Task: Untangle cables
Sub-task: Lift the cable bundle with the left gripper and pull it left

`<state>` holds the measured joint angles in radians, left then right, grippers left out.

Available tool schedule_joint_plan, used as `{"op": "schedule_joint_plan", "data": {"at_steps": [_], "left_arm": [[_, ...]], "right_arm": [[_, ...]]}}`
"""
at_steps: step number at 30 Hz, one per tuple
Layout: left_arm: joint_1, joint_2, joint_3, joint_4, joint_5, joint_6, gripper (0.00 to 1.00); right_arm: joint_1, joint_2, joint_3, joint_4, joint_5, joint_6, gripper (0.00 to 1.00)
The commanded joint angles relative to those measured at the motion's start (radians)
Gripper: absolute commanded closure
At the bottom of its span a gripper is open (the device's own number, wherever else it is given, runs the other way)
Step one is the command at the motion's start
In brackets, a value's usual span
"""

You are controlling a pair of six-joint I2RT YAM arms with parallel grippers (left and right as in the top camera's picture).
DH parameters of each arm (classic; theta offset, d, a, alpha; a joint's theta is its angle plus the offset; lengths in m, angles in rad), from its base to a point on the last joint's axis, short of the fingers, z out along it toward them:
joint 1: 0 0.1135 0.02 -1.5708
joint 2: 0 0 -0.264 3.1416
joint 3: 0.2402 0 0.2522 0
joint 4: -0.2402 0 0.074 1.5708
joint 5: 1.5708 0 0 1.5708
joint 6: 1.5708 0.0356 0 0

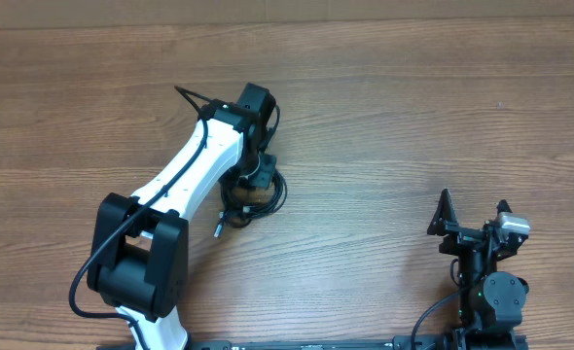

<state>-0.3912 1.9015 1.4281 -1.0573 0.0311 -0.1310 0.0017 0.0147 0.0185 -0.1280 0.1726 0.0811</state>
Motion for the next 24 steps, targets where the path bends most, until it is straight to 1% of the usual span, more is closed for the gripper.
{"op": "schedule_joint_plan", "data": {"at_steps": [1,12,16,18,19,20,23,24], "left_arm": [[-0.002,0.0,0.02,0.06,-0.02,0.004,0.96],[0.0,0.0,0.021,0.2,-0.042,-0.002,0.96],[0.0,0.0,0.021,0.205,-0.036,-0.01,0.94],[0.0,0.0,0.021,0.184,-0.028,-0.053,0.93],[0.0,0.0,0.023,0.166,-0.019,-0.069,0.94],[0.0,0.0,0.023,0.137,-0.003,-0.054,0.96],[0.0,0.0,0.023,0.112,0.054,0.016,0.85],[0.0,0.0,0.023,0.108,0.105,0.037,0.83]], "right_arm": [[0.005,-0.012,0.016,0.003,0.01,-0.003,0.0],[0.005,-0.012,0.016,0.003,0.01,-0.003,0.0],[0.005,-0.012,0.016,0.003,0.01,-0.003,0.0],[0.005,-0.012,0.016,0.003,0.01,-0.003,0.0],[0.005,-0.012,0.016,0.003,0.01,-0.003,0.0],[0.005,-0.012,0.016,0.003,0.01,-0.003,0.0],[0.005,-0.012,0.016,0.003,0.01,-0.003,0.0],[0.005,-0.012,0.016,0.003,0.01,-0.003,0.0]]}}
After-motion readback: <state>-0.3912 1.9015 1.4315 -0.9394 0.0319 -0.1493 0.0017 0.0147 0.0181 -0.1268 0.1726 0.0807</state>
